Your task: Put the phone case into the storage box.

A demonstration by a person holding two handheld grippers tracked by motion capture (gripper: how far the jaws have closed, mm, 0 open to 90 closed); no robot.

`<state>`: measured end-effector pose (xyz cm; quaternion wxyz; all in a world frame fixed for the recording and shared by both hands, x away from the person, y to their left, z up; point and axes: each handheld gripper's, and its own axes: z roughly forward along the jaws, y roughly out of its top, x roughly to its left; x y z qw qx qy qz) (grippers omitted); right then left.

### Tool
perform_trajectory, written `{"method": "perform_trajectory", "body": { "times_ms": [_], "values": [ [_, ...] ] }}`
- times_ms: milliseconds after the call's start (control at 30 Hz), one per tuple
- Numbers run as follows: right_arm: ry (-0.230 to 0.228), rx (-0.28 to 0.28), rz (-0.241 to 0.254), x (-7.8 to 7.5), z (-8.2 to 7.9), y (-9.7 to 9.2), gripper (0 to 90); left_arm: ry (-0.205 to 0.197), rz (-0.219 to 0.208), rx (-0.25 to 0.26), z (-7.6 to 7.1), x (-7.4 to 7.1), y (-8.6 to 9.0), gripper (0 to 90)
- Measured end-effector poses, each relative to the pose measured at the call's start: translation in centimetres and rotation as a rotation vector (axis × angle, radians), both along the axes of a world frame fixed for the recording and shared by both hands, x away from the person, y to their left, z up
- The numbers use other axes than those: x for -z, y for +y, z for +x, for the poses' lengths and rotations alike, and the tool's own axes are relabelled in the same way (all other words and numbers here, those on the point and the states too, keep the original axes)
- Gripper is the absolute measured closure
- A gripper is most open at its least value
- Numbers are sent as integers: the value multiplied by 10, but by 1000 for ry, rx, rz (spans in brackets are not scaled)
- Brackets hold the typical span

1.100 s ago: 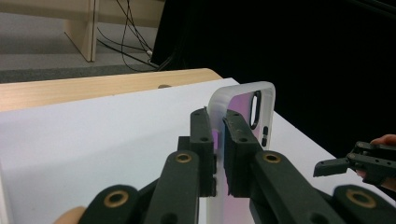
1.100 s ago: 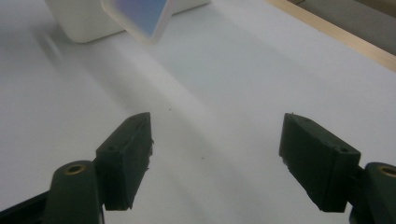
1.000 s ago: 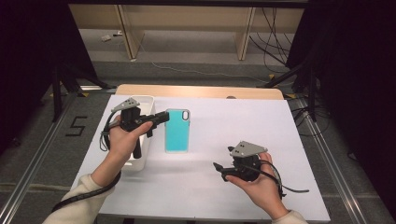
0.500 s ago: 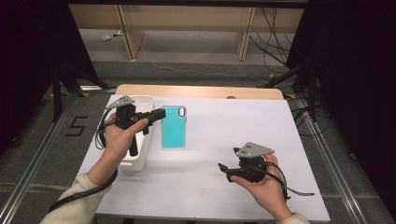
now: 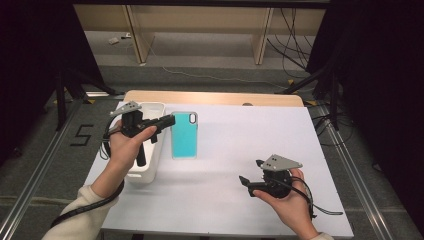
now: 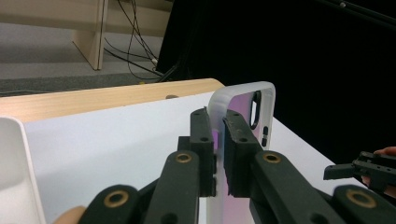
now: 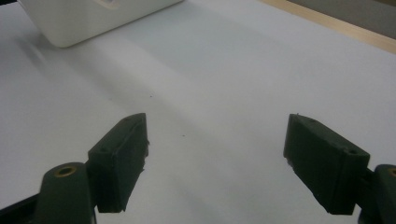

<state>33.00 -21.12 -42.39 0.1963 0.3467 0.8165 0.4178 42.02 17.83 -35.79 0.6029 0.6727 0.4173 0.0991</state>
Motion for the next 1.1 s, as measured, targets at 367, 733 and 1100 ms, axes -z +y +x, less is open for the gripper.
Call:
{"method": "perform_trajectory", "body": {
  "times_ms": [367, 733, 1100],
  "values": [
    [3, 36, 50, 1, -5, -15, 228, -5, 3, -7, 1, -1, 4, 831],
    [-2, 45, 65, 3, -9, -21, 225, -16, -5, -27, 2, -4, 12, 832],
    [-1, 54, 79, 5, -12, -27, 222, -30, -13, -47, 4, -9, 20, 831]
  ]
}}
